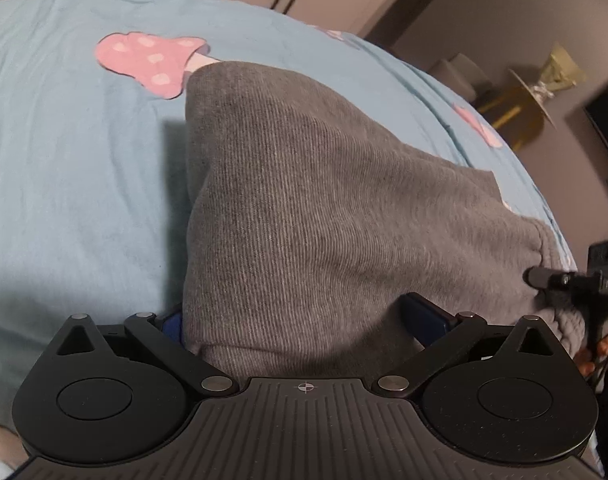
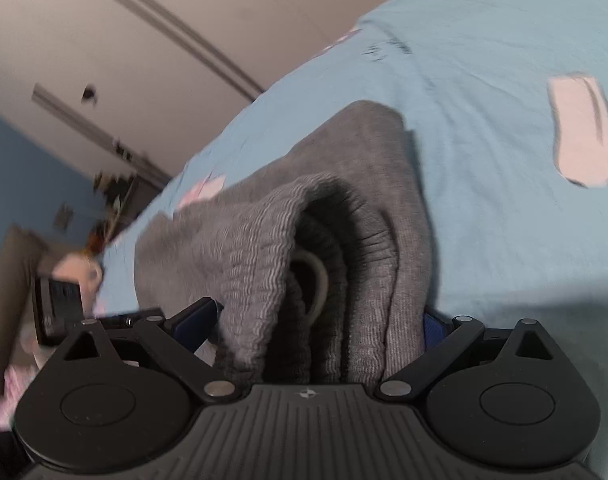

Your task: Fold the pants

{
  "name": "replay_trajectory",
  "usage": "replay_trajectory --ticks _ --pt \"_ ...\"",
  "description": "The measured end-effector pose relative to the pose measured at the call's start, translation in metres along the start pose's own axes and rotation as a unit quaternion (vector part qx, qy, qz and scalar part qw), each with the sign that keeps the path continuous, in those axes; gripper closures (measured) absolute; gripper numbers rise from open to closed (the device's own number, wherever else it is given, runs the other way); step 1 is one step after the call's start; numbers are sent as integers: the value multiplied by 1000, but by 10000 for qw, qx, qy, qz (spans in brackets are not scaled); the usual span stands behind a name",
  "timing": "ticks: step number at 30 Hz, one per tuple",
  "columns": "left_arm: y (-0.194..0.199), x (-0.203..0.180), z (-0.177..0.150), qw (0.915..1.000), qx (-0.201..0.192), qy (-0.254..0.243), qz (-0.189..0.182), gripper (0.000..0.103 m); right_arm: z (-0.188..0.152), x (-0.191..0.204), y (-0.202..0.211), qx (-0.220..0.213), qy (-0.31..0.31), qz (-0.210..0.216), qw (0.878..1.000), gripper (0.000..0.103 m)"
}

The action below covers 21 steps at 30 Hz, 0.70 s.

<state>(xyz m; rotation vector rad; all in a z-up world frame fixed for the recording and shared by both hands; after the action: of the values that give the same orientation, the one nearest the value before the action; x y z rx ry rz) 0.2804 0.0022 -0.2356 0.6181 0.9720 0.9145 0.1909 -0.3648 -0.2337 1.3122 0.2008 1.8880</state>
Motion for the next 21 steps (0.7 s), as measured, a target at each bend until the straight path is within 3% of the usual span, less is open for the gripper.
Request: replay_trajectory --ticks 2,4,6,9,13,16,17,18,19,21 --pt "8 -9 4 9997 -213 -133 22 2 3 1 0 -21 -137 -22 9999 6" --pt "16 -19 3 9969 -490 -613 44 9 4 6 2 -22 -114 -95 9999 19" --pt "10 -21 -2 9961 -455 -760 -8 8 2 15 9 -93 26 107 9999 26" --pt "-7 -11 -1 9991 -132 -319 -264 0 2 11 8 -26 -18 314 9995 23" --pt "-8 -10 7 9980 -197 193 -571 1 9 0 -13 24 -446 571 9974 11" --pt "-4 -12 7 9970 -292 279 -663 20 13 9 -24 119 -399 430 9982 10" --pt "-1 -12 8 9972 -302 218 -640 25 13 10 -22 51 -490 428 9979 12" --pt "1 -13 8 9973 -333 159 -631 26 11 10 -19 -3 -558 454 9974 21" --pt "-2 -13 8 9974 -352 62 -622 26 9 12 -16 -53 -526 491 9974 26" --pt "-13 -12 5 9983 -298 -46 -496 12 6 9 -15 -38 -341 447 9984 28"
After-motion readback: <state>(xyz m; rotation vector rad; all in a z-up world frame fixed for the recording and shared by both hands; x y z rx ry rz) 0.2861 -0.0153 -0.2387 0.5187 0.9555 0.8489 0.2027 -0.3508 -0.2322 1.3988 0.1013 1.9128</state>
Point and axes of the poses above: each gripper's, at about its wrist camera, not at the fingertips, and y roughly against the way its jaws point, x to its left, z to its top, the point moved 6 cm from there along -y, roughly the way its jaws point, and after that the axes turned 5 degrees about z, right-handed, at the moved point
